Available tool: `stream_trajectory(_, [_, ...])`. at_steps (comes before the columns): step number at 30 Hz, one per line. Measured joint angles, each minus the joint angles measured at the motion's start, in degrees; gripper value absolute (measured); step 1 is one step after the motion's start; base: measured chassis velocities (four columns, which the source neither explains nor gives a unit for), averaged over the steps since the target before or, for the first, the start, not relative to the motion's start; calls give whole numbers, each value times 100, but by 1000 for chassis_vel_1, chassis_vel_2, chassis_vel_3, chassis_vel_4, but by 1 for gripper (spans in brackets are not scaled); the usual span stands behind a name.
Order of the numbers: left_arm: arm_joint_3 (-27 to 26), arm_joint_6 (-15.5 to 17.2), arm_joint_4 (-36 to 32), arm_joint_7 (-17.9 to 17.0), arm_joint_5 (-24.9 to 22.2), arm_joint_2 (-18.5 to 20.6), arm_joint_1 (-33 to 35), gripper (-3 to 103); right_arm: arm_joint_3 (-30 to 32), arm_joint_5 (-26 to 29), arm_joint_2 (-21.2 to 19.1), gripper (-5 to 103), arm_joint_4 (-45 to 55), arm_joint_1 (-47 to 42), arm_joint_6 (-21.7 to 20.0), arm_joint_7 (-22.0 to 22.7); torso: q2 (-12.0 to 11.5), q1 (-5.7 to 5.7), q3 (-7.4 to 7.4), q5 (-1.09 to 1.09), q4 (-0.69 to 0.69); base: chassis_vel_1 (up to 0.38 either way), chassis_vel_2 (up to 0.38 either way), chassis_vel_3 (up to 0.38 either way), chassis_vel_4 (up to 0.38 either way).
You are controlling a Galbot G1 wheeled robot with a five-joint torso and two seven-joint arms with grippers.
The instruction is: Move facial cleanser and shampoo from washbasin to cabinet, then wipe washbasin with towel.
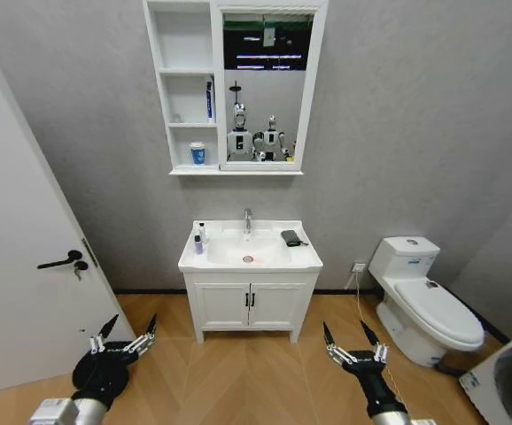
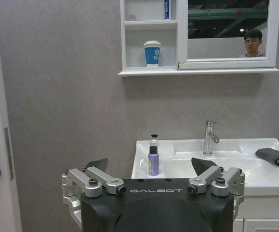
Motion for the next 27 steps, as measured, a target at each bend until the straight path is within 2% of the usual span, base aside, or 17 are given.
stream_trajectory(8, [4,-7,28,9,2,6,-16,95,-6,-22,24,100,-72,23,46,5,-2,4,2,1,1,-347,340,351,-351])
stream_trajectory(11, [3,-12,51,13,2,12,-24,97,-15,-23,16,100,-103,53,93,-19,-1,1,0,-4,0,-335,350,324,-341])
stream_trajectory(15, [28,-17,80,21,23,29,-34,97,-7,-108,4,100,-179,105,154,-24,-3,6,2,1,2,-308,318,295,-295])
stream_trajectory(22, [496,-73,264,44,506,201,-37,97,-55,-247,-15,100,-278,138,223,-81,-3,4,1,-2,0,-162,170,117,-94])
stream_trajectory(27, [837,-103,451,44,930,314,-103,97,-162,-281,-196,100,-439,247,190,-80,2,-6,-2,-2,1,38,13,-60,-1])
